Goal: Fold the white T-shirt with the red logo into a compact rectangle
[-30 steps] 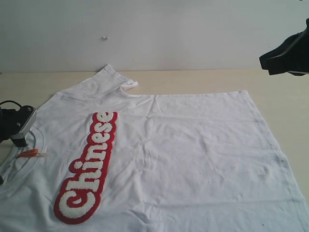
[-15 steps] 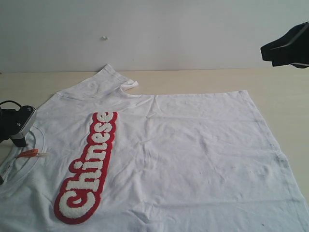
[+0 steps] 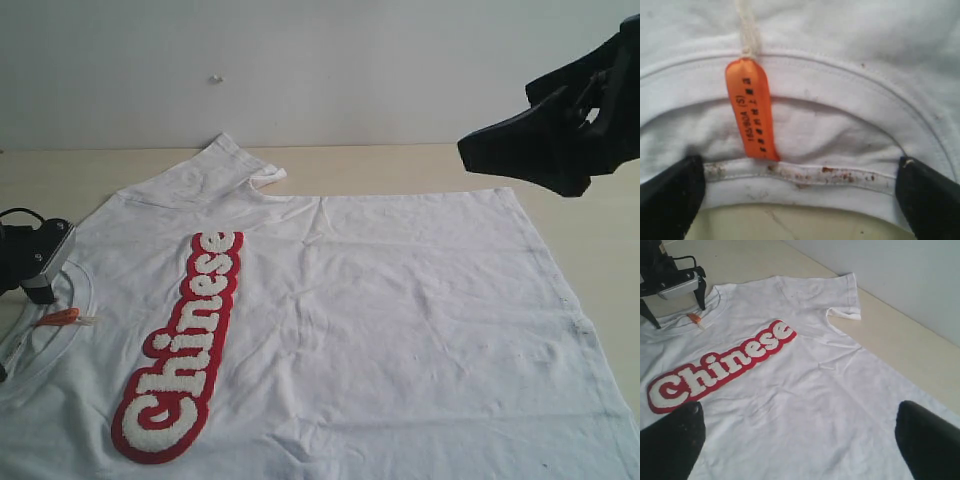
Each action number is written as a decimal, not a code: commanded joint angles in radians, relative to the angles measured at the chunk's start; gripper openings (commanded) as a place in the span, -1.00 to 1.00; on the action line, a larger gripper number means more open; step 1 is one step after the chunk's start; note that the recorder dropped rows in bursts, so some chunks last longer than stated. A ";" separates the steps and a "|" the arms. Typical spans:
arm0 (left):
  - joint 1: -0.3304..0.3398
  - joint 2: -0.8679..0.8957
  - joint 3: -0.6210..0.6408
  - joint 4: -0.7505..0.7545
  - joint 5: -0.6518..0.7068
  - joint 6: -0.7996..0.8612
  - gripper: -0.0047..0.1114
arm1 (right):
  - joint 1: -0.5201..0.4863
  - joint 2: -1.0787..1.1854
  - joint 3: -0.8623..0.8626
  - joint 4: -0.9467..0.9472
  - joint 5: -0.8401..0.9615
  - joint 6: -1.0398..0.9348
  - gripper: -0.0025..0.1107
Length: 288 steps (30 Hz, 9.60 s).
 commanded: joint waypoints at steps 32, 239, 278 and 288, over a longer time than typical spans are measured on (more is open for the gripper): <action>0.002 0.023 0.003 0.011 -0.003 -0.009 0.87 | -0.066 0.695 -0.368 -0.966 0.099 -0.043 0.90; 0.000 0.027 0.064 0.055 -0.166 0.083 -0.10 | -0.075 0.929 -0.374 -0.999 0.041 -0.099 -0.96; 0.000 -0.094 0.068 0.017 -0.275 -0.195 -0.92 | -0.075 0.831 -0.374 -0.986 0.052 -0.031 -0.96; 0.000 -0.327 0.068 0.019 -0.291 -0.363 -0.92 | -0.075 0.616 -0.374 -0.869 0.145 -0.020 -0.96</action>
